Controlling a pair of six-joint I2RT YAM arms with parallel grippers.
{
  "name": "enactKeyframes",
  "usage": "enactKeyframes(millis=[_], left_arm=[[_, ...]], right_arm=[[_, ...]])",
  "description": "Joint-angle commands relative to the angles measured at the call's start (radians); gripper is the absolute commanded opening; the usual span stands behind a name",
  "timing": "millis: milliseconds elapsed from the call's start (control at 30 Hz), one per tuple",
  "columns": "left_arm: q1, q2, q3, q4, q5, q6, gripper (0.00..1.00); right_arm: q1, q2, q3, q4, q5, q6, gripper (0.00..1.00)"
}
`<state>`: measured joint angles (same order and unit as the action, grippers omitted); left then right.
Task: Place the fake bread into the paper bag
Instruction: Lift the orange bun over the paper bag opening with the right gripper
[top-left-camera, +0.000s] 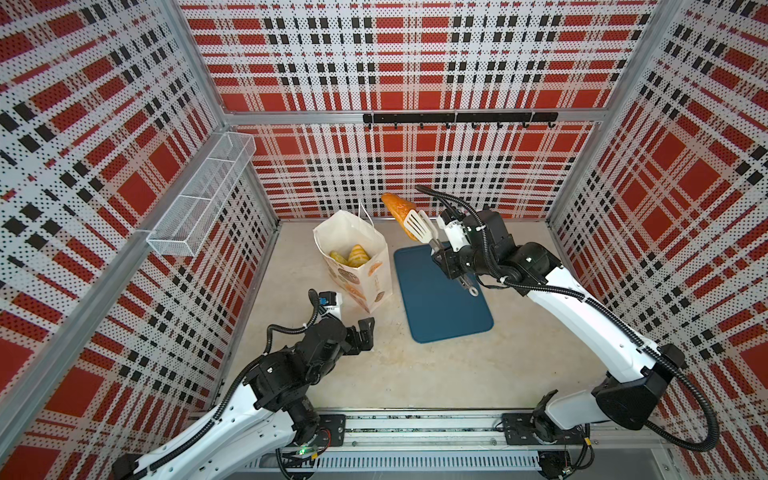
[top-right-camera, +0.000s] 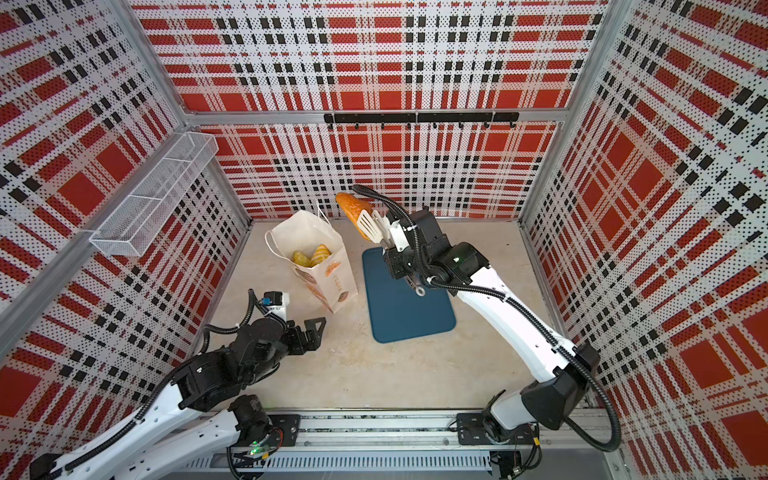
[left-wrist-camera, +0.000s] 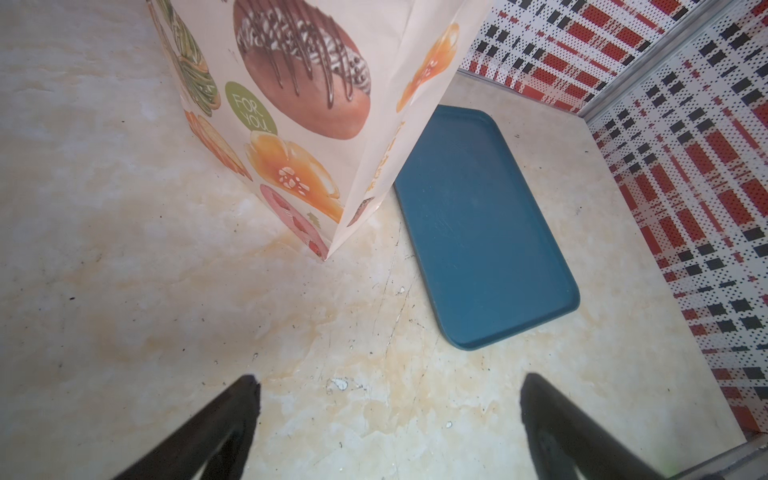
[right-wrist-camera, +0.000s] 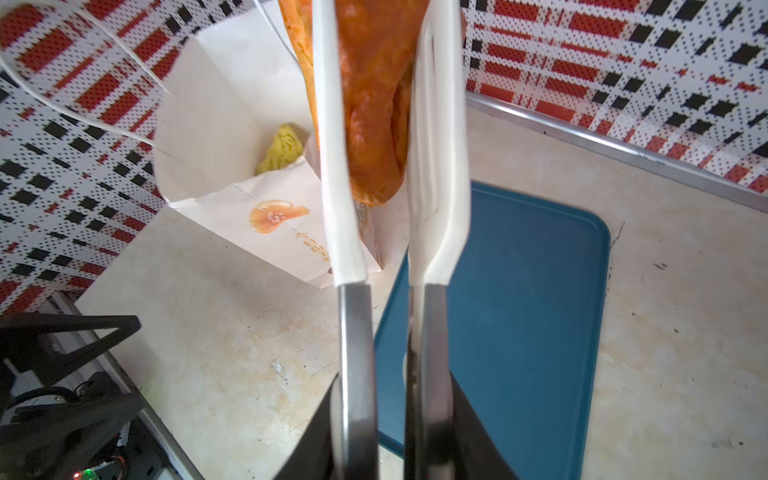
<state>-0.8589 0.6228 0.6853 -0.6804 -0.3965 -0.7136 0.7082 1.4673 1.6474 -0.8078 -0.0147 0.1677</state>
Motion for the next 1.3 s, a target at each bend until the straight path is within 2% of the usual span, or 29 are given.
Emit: enactKeyframes(millis=[0, 600, 1267], left_arm=[[-0.003, -0.012, 0.009, 0.007, -0.021, -0.001, 0.99], [-0.005, -0.061, 0.002, -0.019, -0.05, -0.004, 1.0], [-0.001, -0.108, 0.102, -0.083, -0.146, 0.083, 0.99]], right_arm=[[0.038, 0.006, 0.078, 0.104, -0.002, -0.015, 0.34], [0.197, 0.177, 0.238, 0.081, 0.013, -0.067, 0.34], [0.219, 0.355, 0.356, -0.06, 0.093, -0.082, 0.35]])
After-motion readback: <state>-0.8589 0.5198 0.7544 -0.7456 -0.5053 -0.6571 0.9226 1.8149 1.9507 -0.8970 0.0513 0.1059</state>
